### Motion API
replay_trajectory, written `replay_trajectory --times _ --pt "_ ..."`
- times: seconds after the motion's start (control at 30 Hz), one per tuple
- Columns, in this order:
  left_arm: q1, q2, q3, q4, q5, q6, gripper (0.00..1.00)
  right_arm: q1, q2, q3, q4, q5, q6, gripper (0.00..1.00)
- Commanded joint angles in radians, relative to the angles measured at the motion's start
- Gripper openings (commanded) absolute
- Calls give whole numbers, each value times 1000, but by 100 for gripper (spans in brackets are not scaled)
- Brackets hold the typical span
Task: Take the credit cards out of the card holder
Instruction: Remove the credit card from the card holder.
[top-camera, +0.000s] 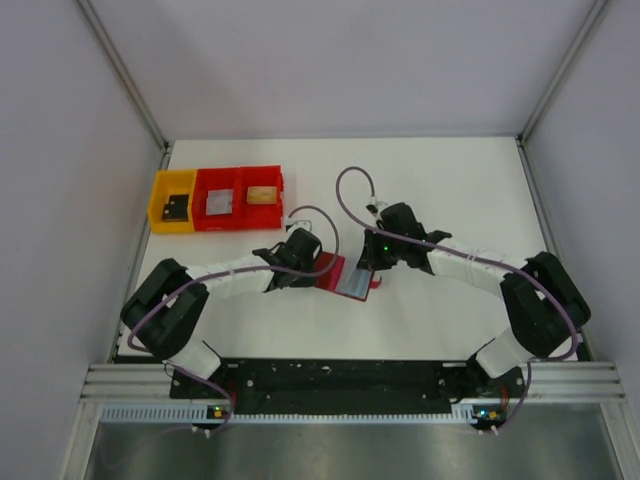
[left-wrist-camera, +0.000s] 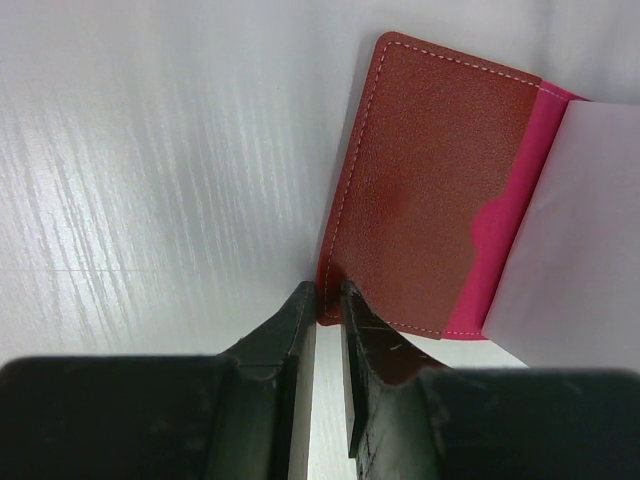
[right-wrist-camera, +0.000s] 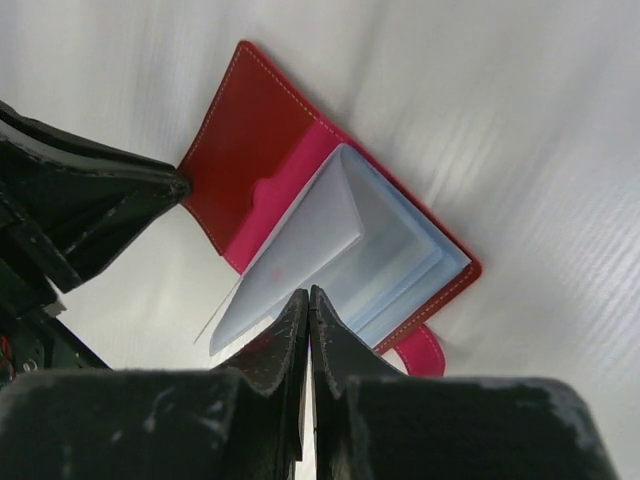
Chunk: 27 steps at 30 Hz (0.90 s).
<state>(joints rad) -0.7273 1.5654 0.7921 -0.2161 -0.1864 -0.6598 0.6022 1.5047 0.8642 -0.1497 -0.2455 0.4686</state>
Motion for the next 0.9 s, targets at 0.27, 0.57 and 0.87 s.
replay_trajectory --times 0.27,0.57,0.87 --pt "-9 -77 -73 76 67 -57 20 111 173 104 137 -69 42 0" --pt "-9 -171 -128 110 59 -93 31 125 282 188 142 -81 45 4" --pt "-15 -324 -134 138 142 -83 44 125 333 200 90 -57 18 6"
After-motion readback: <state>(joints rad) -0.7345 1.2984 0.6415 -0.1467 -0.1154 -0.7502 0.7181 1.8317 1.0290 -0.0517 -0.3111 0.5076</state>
